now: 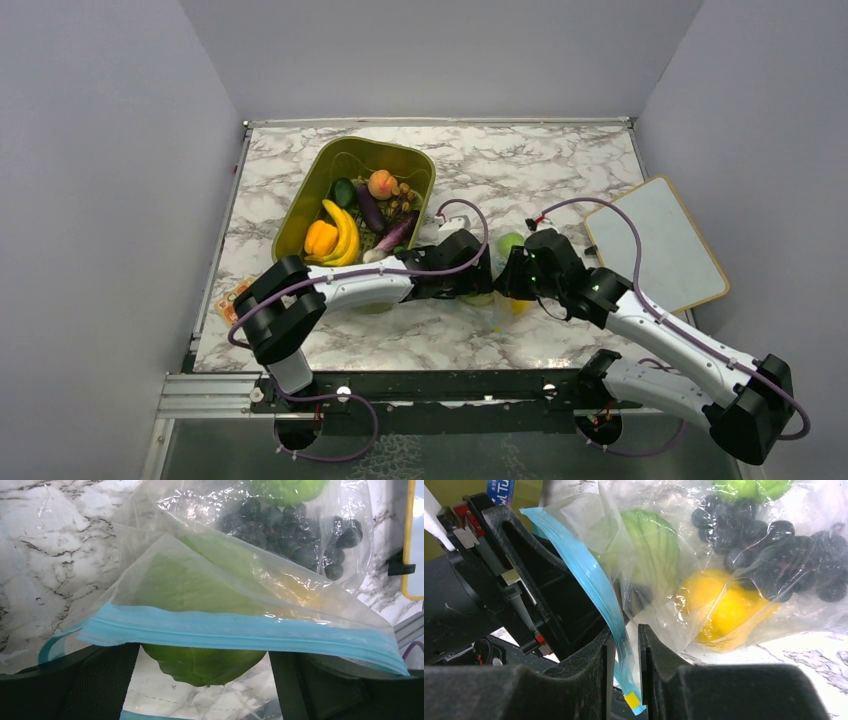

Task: Open the zip-top bag and remove the fake food

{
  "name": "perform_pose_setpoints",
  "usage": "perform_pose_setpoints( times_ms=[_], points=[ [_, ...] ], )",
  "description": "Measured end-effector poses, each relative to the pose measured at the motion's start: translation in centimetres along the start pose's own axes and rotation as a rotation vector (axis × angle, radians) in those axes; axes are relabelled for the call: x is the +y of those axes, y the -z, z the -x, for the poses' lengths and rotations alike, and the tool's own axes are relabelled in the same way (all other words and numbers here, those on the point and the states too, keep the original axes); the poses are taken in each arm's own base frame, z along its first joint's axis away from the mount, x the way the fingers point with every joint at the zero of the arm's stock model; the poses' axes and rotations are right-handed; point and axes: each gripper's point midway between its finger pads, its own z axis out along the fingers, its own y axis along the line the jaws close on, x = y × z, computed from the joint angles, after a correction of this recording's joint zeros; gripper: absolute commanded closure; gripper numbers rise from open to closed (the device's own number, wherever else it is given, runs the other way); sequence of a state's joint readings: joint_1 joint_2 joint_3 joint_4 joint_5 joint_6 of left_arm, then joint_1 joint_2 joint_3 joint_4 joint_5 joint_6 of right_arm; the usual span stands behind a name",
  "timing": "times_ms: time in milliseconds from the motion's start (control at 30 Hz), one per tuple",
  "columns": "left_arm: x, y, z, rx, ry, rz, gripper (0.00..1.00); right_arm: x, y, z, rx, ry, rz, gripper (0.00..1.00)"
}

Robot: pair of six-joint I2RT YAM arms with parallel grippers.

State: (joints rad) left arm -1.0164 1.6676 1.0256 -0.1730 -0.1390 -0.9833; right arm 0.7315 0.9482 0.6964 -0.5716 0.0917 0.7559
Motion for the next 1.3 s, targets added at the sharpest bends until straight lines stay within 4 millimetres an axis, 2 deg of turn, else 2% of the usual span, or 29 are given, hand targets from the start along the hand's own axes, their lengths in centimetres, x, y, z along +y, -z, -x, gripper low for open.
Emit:
perform_pose_setpoints(
  times_ms=[167, 333, 400, 500, 533, 600, 633, 800, 867, 1100, 1300],
  points=[
    [-0.1, -0.2, 0.3, -0.014, 0.019, 0.006, 0.35, -0.1, 0.0, -0.1, 0.002, 0.000, -0.007, 0.71],
    [0.1, -0.3, 0.4, -0.023, 0.026, 0.012, 0.52, -0.3, 0.7, 0.3, 0.007, 0.004, -0.031, 0.67],
    [0.1, -0.3, 0.4, -0.025, 0.029, 0.012, 0.57, 0.0, 0.9, 0.8, -0.007, 0.007, -0.029, 0.69],
    [0.3, -0.1, 0.3, -0.026, 0.027, 0.010, 0.60, 0.2, 1.1, 1.3, -0.020, 0.010, -0.026, 0.79],
    [0.4, 0.0, 0.3, -0.026, 0.025, 0.009, 0.56, 0.2, 1.1, 1.3, -0.022, 0.012, -0.027, 0.81],
    [0.5, 0.1, 0.1, -0.025, 0.017, 0.009, 0.27, 0.1, 1.1, 1.4, -0.024, 0.017, -0.031, 0.85],
    [0.6, 0.2, 0.1, -0.025, 0.013, 0.009, 0.20, 0.0, 1.0, 1.4, -0.024, 0.020, -0.034, 0.87],
    [1.1, 0.3, 0.0, -0.023, 0.003, 0.027, 0.04, -0.2, 0.6, 1.3, -0.015, 0.035, -0.047, 0.96],
    [1.1, 0.3, 0.0, -0.025, 0.004, 0.029, 0.01, -0.2, 0.3, 1.2, -0.009, 0.040, -0.052, 0.97],
    [1.0, 0.2, 0.7, -0.056, 0.030, 0.030, 0.01, -0.3, 0.1, 1.1, 0.001, 0.050, -0.059, 0.97],
    [1.3, -0.3, 2.0, -0.102, 0.162, 0.022, 0.02, -0.2, 0.2, 1.2, -0.006, 0.048, -0.052, 0.97]
  ],
)
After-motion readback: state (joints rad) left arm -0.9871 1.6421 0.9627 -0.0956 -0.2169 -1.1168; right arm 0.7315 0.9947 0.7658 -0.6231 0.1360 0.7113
